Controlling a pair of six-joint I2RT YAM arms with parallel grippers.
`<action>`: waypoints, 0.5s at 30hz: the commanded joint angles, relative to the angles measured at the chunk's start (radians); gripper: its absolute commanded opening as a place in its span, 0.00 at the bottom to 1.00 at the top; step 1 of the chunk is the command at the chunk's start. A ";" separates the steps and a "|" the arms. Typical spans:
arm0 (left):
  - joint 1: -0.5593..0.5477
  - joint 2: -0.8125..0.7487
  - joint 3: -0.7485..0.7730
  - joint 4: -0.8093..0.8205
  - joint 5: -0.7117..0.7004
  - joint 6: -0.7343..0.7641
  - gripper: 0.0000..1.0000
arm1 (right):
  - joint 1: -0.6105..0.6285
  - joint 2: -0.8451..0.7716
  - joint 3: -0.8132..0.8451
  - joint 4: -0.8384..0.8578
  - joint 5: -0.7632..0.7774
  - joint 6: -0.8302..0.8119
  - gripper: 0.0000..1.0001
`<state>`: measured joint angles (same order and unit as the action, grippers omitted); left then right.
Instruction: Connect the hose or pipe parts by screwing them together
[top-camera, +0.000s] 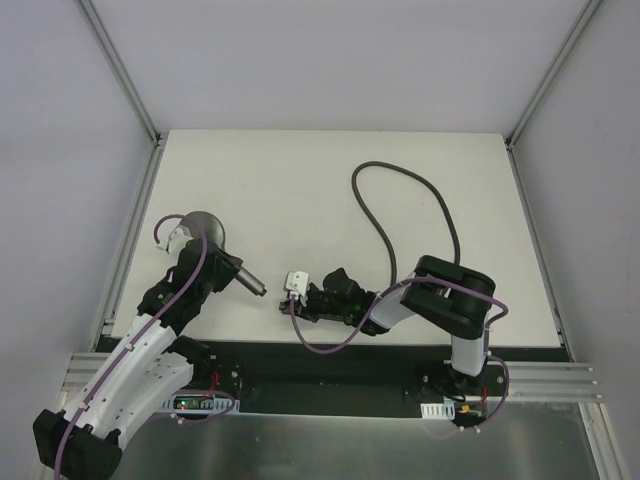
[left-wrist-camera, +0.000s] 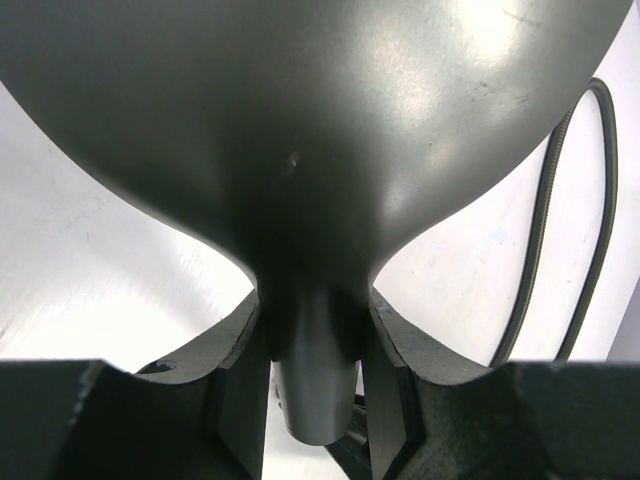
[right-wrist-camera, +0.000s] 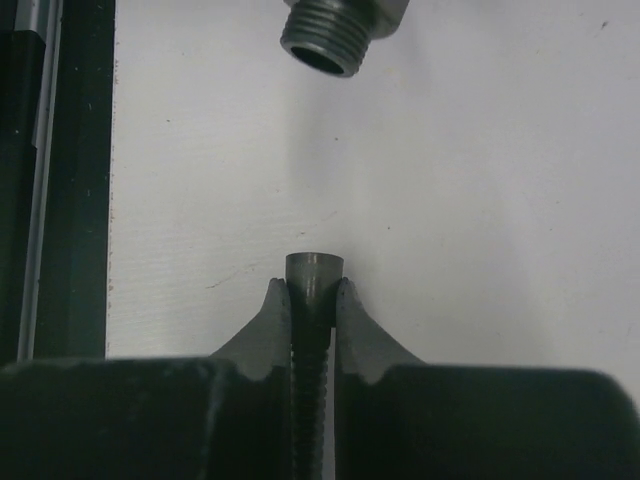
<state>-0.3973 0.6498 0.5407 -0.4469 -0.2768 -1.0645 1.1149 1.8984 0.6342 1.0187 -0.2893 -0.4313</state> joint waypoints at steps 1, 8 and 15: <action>0.011 -0.004 0.030 0.020 0.033 -0.028 0.00 | 0.025 -0.074 -0.024 0.129 0.087 -0.053 0.01; 0.009 -0.032 0.119 0.033 0.085 -0.063 0.00 | 0.045 -0.320 -0.068 0.109 0.283 -0.107 0.01; 0.009 -0.068 0.110 0.345 0.165 0.084 0.00 | 0.046 -0.420 -0.062 0.089 0.337 -0.141 0.01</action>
<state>-0.3973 0.6136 0.6098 -0.3527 -0.1699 -1.0691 1.1564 1.5181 0.5625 1.0679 -0.0071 -0.5327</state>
